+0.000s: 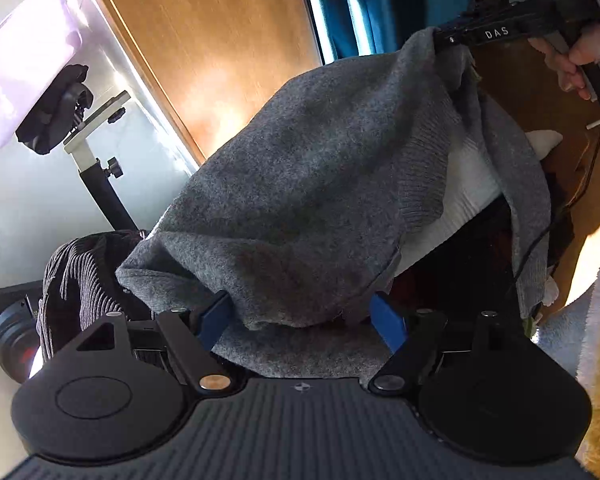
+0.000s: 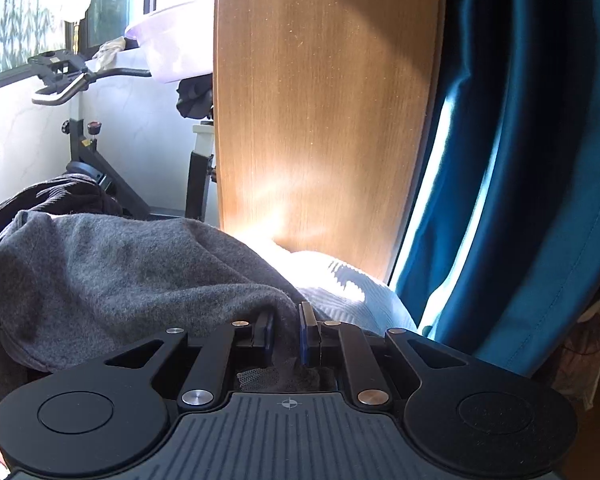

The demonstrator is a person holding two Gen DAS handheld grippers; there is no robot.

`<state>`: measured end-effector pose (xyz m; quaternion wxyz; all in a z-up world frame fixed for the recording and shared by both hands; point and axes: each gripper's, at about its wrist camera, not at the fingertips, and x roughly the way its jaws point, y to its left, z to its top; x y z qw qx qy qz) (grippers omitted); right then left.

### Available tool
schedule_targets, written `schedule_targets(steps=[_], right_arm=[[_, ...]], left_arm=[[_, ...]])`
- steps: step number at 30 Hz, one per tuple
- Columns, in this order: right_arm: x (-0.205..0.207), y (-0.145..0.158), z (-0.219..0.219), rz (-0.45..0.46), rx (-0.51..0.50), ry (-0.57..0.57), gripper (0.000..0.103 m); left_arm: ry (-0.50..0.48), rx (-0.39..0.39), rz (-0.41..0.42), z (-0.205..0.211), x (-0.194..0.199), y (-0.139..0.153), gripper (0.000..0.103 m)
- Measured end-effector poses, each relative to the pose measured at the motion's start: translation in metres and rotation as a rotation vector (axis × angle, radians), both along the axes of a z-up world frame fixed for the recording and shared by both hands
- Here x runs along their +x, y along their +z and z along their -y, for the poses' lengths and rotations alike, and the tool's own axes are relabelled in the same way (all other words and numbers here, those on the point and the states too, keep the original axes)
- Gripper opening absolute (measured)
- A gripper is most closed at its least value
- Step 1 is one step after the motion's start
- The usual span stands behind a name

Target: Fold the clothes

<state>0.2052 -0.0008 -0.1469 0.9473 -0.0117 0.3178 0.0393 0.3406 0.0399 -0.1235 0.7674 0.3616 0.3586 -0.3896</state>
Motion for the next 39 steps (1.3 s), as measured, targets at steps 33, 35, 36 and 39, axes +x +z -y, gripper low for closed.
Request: schedule_targets(steps=[33, 35, 36, 39], right_arm=[[0.014, 0.021, 0.005, -0.018, 0.183, 0.029, 0.014], [0.027, 0.013, 0.001, -0.063, 0.207, 0.026, 0.018], [0.032, 0.008, -0.001, -0.086, 0.219, 0.021, 0.02], [0.043, -0.001, -0.009, -0.125, 0.237, 0.005, 0.022]], left_arm=[[0.694, -0.761, -0.326, -0.119, 0.01, 0.068, 0.015], [0.757, -0.678, -0.334, -0.114, 0.027, 0.046, 0.019], [0.741, -0.608, -0.31, -0.106, 0.031, 0.042, 0.022], [0.647, -0.416, -0.204, -0.088, 0.023, 0.039, 0.051]])
